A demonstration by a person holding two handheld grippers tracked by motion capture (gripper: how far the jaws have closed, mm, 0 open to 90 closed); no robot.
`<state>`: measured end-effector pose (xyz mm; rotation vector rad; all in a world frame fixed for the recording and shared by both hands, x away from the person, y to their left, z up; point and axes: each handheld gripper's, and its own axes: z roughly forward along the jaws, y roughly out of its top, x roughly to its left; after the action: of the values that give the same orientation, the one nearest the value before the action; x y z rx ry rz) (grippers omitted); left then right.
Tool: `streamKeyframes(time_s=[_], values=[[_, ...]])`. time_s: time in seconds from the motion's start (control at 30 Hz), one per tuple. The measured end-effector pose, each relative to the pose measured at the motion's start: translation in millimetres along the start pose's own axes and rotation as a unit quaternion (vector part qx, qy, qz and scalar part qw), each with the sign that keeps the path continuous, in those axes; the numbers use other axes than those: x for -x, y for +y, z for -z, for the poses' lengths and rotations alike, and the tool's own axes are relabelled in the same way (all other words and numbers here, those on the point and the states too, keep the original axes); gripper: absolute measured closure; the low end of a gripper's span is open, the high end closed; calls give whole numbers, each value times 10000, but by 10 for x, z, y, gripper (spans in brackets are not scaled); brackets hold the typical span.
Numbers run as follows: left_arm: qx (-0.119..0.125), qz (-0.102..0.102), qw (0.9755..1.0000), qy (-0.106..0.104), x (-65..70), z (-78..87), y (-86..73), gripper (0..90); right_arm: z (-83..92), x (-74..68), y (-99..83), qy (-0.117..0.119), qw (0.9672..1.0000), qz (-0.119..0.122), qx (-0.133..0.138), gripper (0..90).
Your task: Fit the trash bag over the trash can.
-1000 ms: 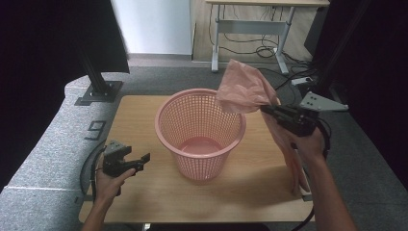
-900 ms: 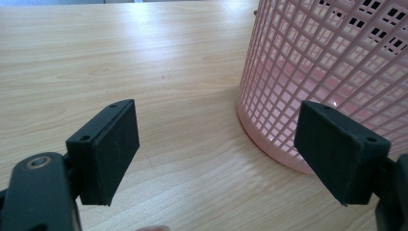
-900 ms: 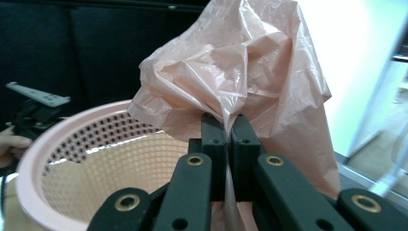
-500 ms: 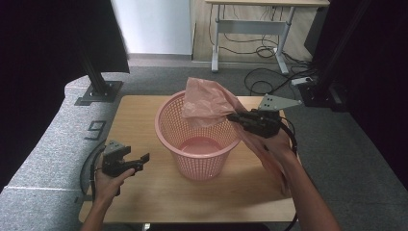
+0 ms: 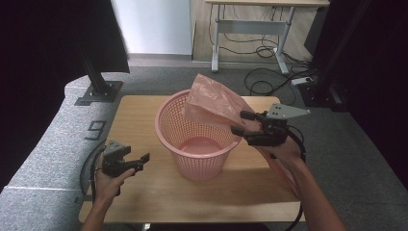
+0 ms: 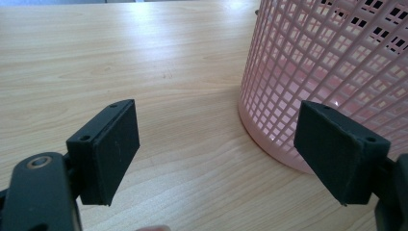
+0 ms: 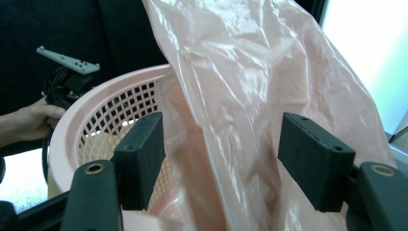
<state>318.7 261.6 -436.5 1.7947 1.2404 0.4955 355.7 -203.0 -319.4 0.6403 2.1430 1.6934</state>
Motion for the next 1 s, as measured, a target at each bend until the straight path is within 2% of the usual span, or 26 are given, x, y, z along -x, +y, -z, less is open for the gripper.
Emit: streamKeyframes(time_s=[0.17, 0.27, 0.3, 0.33, 0.4, 0.47, 0.6, 0.7, 0.8, 0.97, 1.0], values=[[42, 6, 10000, 3, -3, 19, 8, 159, 128, 14, -58, -235, 9997, -56, 34, 261], [36, 16, 10000, 0, -3, 12, 10, 159, 298, 16, -147, -489, 9987, -121, -40, 203], [36, 16, 10000, 0, -3, 12, 10, 159, 298, 16, -147, -489, 9987, -121, -40, 203], [37, 9, 10000, 2, -1, 12, 11, 159, 377, 15, -220, -618, 9979, -171, -96, 179], [38, 10, 10000, 2, -1, 13, 12, 159, 417, 6, -262, -672, 9974, -218, -139, 168], [48, 15, 10000, 3, 1, 15, 13, 159, 533, -23, -426, -858, 9955, -345, -199, 139], [61, 27, 10000, 11, -2, 17, 15, 159, 641, -85, -715, -1116, 9921, -458, -352, 124], [52, 30, 10000, 11, 0, 9, 15, 160, 685, -105, -914, -1209, 9898, -600, -449, 127], [52, 31, 10000, 19, 8, 6, 18, 160, 686, -120, -1066, -1353, 9872, -641, -547, 127], [63, 42, 10000, 33, 3, 6, 19, 160, 646, -132, -1199, -1656, 9823, -569, -661, 129], [62, 42, 10000, 28, 1, 7, 18, 160, 639, -129, -1211, -1660, 9821, -592, -672, 157]])
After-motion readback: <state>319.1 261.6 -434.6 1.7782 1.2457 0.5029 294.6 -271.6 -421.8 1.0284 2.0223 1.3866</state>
